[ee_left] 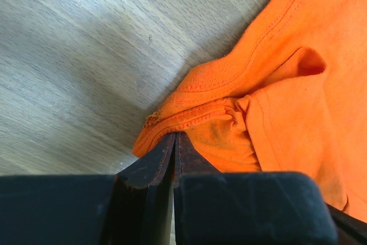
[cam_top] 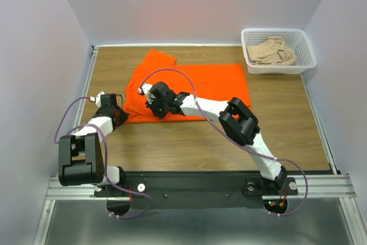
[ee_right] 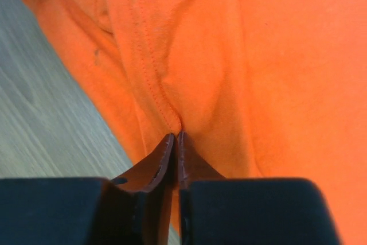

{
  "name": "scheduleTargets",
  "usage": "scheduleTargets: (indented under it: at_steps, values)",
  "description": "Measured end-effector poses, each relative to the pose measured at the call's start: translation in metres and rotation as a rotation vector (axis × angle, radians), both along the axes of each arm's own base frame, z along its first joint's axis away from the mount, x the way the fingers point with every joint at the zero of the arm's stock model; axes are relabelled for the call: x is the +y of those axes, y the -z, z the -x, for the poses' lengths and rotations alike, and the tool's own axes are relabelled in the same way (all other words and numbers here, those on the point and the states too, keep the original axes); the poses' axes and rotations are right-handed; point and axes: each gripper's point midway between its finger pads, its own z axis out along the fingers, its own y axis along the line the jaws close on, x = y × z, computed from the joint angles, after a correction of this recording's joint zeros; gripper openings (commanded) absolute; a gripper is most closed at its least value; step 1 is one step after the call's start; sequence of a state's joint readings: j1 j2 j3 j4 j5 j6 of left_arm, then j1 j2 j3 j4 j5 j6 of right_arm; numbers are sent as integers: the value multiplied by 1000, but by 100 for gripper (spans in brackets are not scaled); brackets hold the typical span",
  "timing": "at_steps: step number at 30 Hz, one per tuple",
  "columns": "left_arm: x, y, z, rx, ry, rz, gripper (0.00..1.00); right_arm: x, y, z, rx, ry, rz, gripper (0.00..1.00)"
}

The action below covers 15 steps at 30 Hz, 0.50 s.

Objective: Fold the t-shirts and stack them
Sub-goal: Fold the tshirt

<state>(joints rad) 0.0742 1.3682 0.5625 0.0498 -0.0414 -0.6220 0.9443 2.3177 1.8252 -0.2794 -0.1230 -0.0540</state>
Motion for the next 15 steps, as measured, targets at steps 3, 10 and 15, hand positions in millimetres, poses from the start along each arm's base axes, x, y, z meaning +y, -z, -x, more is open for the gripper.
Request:
scheduleTargets:
  at_steps: [3, 10, 15]
  values:
    - [0, 0, 0, -1, 1, 2, 15, -2, 0, -3, -14, 10, 10, 1]
    - [-1, 0, -1, -3, 5, 5, 15, -7, -6, -18, -79, 56, 38, 1]
    - [-1, 0, -1, -3, 5, 5, 15, -7, -27, -40, -155, 109, 29, 1]
